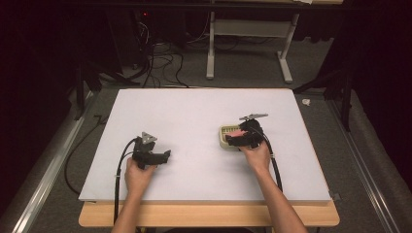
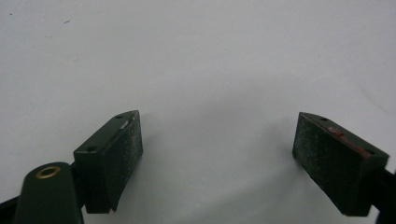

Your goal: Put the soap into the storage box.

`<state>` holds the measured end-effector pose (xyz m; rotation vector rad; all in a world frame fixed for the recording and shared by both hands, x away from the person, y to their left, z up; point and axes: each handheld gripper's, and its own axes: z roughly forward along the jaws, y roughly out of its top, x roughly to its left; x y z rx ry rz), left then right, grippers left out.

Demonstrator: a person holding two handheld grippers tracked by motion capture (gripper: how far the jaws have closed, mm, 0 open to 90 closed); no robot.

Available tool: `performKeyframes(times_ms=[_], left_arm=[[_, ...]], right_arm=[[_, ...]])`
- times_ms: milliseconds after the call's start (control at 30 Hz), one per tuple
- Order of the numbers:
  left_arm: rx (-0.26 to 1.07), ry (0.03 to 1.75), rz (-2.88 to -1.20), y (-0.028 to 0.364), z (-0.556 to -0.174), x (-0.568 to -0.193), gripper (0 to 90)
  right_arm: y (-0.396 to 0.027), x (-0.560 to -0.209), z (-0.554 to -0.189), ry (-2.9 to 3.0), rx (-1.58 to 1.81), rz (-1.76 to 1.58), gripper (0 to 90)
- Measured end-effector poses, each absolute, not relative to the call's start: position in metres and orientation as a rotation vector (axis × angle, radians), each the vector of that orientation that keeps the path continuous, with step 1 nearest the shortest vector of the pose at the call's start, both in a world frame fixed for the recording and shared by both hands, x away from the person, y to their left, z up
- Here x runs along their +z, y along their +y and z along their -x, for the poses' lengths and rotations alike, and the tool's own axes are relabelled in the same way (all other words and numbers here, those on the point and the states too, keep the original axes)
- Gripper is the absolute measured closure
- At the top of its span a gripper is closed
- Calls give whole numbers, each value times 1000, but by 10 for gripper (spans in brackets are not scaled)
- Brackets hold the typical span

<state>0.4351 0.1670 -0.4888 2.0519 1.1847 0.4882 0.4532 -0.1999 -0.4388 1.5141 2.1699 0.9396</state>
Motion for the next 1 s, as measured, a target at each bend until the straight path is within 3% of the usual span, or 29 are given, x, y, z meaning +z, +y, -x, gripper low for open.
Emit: performKeyframes(times_ms=[1000], left_arm=[[488, 1184, -2052, 167, -435, -489, 165]], right_arm=[[-217, -414, -431, 2086, 1031, -1385, 150]])
